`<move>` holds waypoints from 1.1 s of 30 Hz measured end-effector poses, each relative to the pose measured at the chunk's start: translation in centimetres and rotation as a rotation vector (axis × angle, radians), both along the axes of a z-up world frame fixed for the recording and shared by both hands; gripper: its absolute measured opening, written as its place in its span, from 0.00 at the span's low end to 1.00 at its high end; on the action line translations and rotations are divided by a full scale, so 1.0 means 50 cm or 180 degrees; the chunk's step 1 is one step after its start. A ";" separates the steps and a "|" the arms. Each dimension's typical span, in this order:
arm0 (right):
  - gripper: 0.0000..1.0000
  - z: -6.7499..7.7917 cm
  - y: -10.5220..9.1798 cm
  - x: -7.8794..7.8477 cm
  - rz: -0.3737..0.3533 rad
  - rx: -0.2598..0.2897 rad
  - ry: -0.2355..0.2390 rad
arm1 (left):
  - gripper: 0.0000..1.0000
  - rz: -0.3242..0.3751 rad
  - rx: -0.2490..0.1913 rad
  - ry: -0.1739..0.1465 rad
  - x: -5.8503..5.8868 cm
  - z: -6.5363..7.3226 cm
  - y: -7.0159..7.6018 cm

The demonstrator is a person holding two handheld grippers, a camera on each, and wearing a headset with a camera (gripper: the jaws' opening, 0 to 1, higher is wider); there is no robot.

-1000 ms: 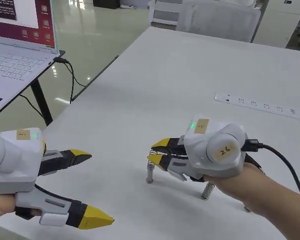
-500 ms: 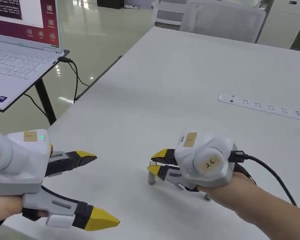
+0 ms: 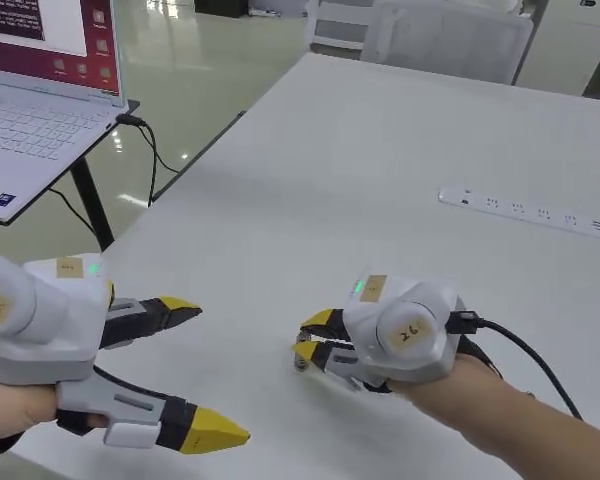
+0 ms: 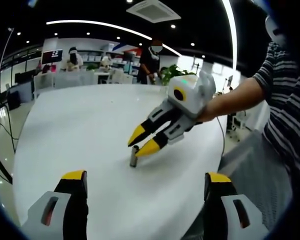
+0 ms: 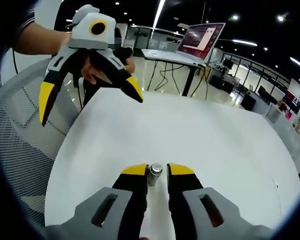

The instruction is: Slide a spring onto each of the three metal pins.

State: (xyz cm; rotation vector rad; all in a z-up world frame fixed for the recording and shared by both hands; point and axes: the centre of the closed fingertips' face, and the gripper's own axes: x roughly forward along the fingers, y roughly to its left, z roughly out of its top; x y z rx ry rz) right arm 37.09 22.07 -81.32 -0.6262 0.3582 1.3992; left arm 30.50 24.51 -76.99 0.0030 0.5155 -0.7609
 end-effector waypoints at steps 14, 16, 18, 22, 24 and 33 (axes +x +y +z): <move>0.25 0.090 -0.026 0.005 -0.0296 0.0593 0.0304 | 0.93 0.0081 -0.0085 -0.0115 0.027 0.022 -0.019; 0.27 0.102 -0.035 0.001 -0.0342 0.0683 0.0352 | 0.93 0.0069 -0.0058 -0.0146 0.030 0.025 -0.024; 0.28 0.107 -0.047 -0.002 -0.0363 0.0722 0.0370 | 0.93 0.0057 -0.0083 -0.0166 0.032 0.029 -0.029; 0.32 0.114 -0.070 -0.006 -0.0429 0.0826 0.0428 | 0.93 0.0021 -0.0123 -0.0191 0.035 0.034 -0.039; 0.33 0.114 -0.083 -0.006 -0.0462 0.0852 0.0439 | 0.94 -0.0006 -0.0120 -0.0188 0.035 0.034 -0.043; 0.49 0.118 -0.149 -0.013 -0.0616 0.0950 0.0432 | 0.96 -0.0025 -0.0155 -0.0193 0.039 0.039 -0.054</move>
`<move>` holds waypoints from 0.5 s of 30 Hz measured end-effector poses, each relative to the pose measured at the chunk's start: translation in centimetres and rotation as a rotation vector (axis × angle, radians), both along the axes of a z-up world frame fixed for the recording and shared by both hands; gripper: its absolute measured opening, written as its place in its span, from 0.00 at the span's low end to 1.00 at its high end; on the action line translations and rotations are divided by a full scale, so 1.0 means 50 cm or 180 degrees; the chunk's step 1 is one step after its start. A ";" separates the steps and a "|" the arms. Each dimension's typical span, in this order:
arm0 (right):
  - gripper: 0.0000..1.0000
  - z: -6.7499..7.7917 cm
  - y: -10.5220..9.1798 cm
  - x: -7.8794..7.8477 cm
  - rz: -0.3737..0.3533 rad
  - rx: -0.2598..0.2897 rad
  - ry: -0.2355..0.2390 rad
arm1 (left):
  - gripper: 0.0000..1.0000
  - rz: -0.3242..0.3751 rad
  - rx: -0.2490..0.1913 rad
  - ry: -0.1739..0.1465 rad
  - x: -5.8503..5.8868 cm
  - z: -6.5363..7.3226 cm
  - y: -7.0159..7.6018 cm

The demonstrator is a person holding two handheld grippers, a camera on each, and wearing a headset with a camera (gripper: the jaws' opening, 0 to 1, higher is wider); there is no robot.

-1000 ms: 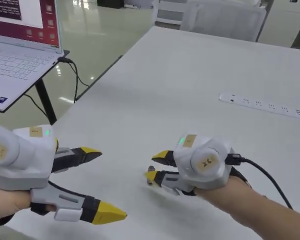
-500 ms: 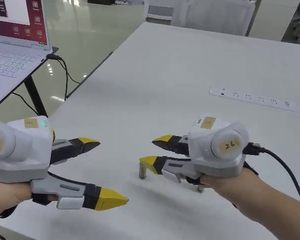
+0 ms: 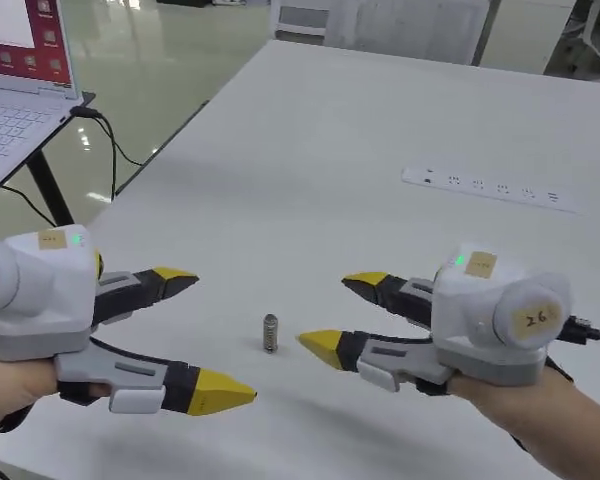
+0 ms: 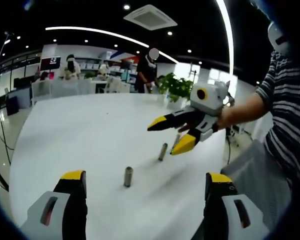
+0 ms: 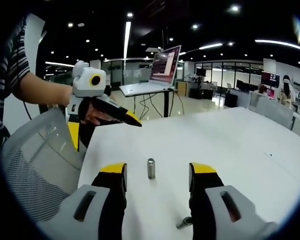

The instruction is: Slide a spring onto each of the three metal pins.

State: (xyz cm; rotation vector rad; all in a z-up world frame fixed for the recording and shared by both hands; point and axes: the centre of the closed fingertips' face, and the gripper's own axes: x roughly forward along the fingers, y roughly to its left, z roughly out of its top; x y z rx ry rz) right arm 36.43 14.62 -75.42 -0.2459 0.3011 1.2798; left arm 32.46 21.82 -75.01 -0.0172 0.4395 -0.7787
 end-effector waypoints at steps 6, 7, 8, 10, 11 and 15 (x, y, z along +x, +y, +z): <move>0.58 -0.009 -0.059 -0.006 -0.0089 -0.0093 -0.0069 | 0.98 -0.0010 -0.0007 -0.0003 0.003 0.002 -0.005; 0.59 -0.009 -0.067 -0.007 -0.0105 -0.0098 -0.0075 | 0.98 -0.0013 -0.0002 -0.0004 0.003 0.002 -0.006; 0.60 -0.009 -0.074 -0.007 -0.0125 -0.0105 -0.0080 | 0.98 -0.0018 0.0001 -0.0002 0.003 0.002 -0.007; 0.63 -0.010 -0.093 -0.007 -0.0165 -0.0124 -0.0095 | 0.98 -0.0027 0.0008 -0.0005 0.003 0.002 -0.009; 0.64 -0.010 -0.100 -0.007 -0.0184 -0.0127 -0.0102 | 0.98 -0.0031 0.0010 -0.0007 0.003 0.003 -0.011; 0.69 -0.011 -0.134 -0.008 -0.0284 -0.0111 -0.0082 | 0.98 -0.0050 0.0024 -0.0013 0.001 0.004 -0.016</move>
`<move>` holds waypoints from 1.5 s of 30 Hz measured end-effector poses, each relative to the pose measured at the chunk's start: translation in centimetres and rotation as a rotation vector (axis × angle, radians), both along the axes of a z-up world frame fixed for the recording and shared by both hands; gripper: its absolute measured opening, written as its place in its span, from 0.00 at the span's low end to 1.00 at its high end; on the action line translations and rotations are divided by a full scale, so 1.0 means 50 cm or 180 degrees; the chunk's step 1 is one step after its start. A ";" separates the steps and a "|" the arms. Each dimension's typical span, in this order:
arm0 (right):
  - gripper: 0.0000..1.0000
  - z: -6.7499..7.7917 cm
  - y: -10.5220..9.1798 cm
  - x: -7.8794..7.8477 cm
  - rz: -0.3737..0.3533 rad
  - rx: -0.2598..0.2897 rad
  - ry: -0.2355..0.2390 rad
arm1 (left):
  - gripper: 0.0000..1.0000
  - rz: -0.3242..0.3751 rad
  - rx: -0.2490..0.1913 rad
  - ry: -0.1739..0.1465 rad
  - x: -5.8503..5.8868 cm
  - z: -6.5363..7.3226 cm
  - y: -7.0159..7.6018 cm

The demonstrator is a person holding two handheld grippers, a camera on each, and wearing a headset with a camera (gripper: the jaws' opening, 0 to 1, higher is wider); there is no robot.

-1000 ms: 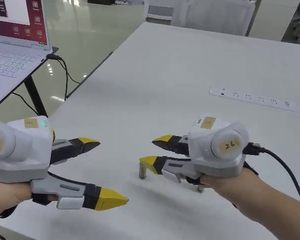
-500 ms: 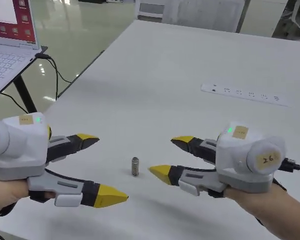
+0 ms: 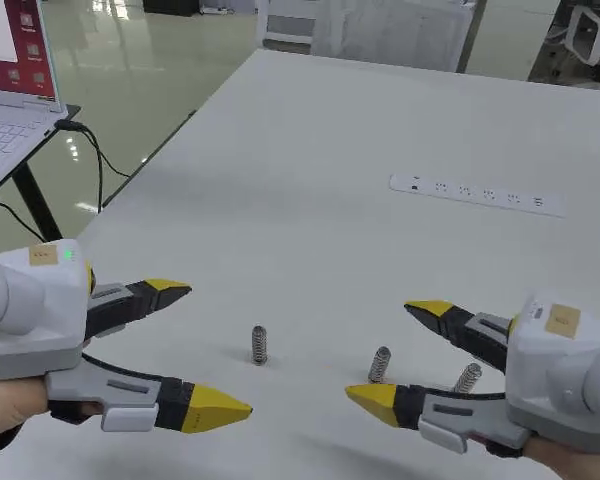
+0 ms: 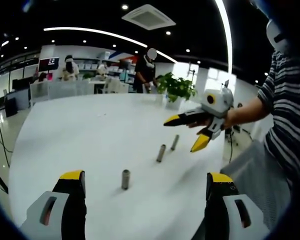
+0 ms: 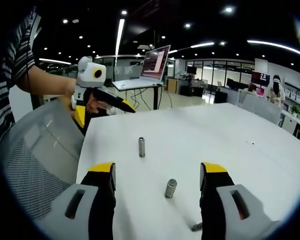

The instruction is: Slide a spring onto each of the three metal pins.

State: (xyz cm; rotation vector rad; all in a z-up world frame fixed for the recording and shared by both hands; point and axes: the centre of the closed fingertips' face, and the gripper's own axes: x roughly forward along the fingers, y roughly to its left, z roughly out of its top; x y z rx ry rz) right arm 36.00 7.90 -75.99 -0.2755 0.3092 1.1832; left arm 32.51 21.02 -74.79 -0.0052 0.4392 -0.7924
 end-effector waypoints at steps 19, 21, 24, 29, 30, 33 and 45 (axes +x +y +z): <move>0.86 -0.030 -0.151 -0.019 -0.0603 0.0050 0.0153 | 0.98 0.0075 0.0029 0.0025 -0.011 0.005 -0.003; 0.87 -0.031 -0.162 -0.021 -0.0638 0.0037 0.0157 | 0.98 0.0072 0.0042 0.0027 -0.012 0.005 -0.004; 0.87 -0.029 -0.173 -0.025 -0.0671 0.0038 0.0164 | 0.97 0.0072 0.0053 0.0027 -0.014 0.005 -0.005; 0.87 -0.038 -0.185 -0.036 -0.0663 -0.0032 0.0155 | 0.97 0.0096 0.0019 0.0013 -0.015 0.009 -0.007; 0.87 -0.040 -0.188 -0.040 -0.0658 -0.0053 0.0145 | 0.97 0.0098 0.0016 0.0011 -0.015 0.010 -0.007; 0.87 -0.041 -0.193 -0.040 -0.0659 -0.0102 0.0118 | 0.97 0.0090 0.0041 0.0019 -0.018 0.007 -0.006; 0.87 -0.022 -0.202 -0.021 -0.0769 -0.0030 0.0066 | 0.97 0.0126 0.0023 0.0004 -0.021 0.005 -0.008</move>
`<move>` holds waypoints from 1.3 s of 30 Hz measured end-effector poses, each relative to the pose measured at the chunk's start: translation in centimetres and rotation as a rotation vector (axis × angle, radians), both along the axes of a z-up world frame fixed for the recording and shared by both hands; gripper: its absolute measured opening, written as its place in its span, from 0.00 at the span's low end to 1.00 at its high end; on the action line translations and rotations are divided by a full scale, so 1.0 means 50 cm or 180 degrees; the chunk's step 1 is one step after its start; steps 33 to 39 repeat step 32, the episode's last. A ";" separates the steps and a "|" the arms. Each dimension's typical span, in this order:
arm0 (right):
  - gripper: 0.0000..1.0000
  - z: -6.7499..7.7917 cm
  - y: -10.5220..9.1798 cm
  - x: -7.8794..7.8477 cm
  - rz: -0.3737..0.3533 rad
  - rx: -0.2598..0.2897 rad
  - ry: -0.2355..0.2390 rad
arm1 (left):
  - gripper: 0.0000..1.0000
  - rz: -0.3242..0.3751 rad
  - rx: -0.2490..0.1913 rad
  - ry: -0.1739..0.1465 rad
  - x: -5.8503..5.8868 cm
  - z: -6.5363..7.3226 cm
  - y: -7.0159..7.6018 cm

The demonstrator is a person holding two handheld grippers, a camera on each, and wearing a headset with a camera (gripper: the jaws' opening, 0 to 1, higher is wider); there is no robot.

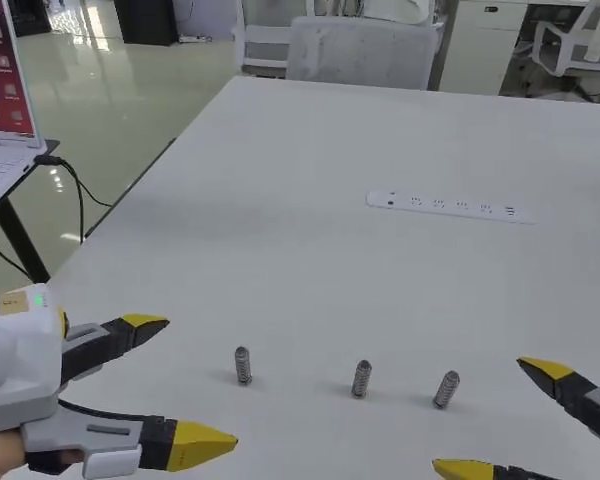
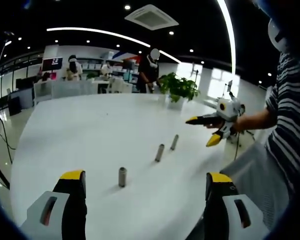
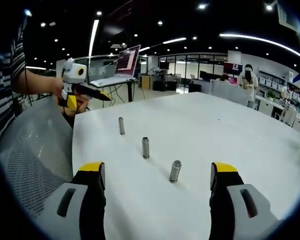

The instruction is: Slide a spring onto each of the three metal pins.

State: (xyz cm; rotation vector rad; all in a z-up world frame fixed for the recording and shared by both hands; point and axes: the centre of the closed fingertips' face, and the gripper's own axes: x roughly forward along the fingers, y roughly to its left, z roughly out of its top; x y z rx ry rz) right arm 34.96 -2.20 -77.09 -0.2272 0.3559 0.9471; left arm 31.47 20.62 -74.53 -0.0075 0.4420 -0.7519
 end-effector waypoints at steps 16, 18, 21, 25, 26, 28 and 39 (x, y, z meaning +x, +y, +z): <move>0.85 -0.011 -0.011 -0.004 -0.0016 -0.0062 0.0065 | 0.96 0.0065 -0.0017 0.0033 -0.003 -0.007 0.008; 0.85 -0.009 -0.011 -0.001 -0.0017 -0.0064 0.0054 | 0.96 0.0061 -0.0008 0.0033 -0.002 -0.007 0.008; 0.85 -0.010 -0.011 0.001 -0.0017 -0.0069 0.0052 | 0.96 0.0058 -0.0012 0.0032 -0.001 -0.007 0.008; 0.84 -0.012 -0.012 0.002 -0.0016 -0.0075 0.0065 | 0.96 0.0060 -0.0001 0.0033 -0.001 -0.007 0.010; 0.84 -0.012 -0.011 0.002 -0.0011 -0.0074 0.0062 | 0.96 0.0065 -0.0006 0.0029 -0.001 -0.006 0.010; 0.84 -0.012 -0.009 0.002 -0.0002 -0.0067 0.0061 | 0.96 0.0065 -0.0006 0.0032 -0.001 -0.006 0.010; 0.84 -0.014 -0.007 0.002 0.0001 -0.0061 0.0070 | 0.96 0.0054 0.0012 0.0038 -0.003 -0.008 0.008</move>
